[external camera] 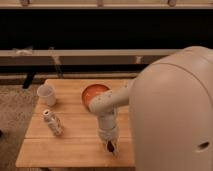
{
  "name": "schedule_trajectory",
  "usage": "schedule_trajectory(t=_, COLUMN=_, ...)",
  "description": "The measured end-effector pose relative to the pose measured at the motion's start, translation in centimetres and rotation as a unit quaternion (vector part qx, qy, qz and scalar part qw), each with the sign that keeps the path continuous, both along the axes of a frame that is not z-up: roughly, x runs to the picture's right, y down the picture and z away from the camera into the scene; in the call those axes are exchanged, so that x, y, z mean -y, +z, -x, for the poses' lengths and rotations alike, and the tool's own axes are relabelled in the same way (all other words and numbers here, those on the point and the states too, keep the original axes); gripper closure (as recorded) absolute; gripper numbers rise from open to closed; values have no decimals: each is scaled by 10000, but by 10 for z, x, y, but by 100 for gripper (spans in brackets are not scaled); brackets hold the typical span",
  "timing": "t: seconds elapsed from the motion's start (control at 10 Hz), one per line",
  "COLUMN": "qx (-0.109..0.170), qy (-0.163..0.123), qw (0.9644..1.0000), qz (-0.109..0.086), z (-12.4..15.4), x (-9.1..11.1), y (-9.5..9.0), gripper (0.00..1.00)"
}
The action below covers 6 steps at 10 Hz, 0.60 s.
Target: Drag the pepper across the table
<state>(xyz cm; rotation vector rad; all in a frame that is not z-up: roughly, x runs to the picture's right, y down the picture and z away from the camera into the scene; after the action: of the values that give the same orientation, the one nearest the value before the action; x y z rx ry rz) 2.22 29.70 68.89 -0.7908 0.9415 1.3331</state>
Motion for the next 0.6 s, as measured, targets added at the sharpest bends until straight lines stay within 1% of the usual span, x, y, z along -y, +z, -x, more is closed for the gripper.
schedule_trajectory(t=0.1, qx=128, qy=-79, qw=9999, qz=-8, z=4, x=-3, y=-7, gripper=56)
schedule_trajectory(t=0.2, qx=289, qy=-186, qw=9994, qz=-9, z=9, x=-8, y=-16, gripper=44)
schedule_trajectory(t=0.4, qx=512, qy=-353, qw=9981, qz=16, z=15, x=-17, y=-29, gripper=25)
schedule_trajectory(t=0.5, qx=593, qy=-412, qw=9974, qz=31, z=17, x=-21, y=-33, gripper=21)
schedule_trajectory(t=0.6, qx=700, qy=-479, qw=9964, qz=43, z=20, x=-24, y=-39, gripper=20)
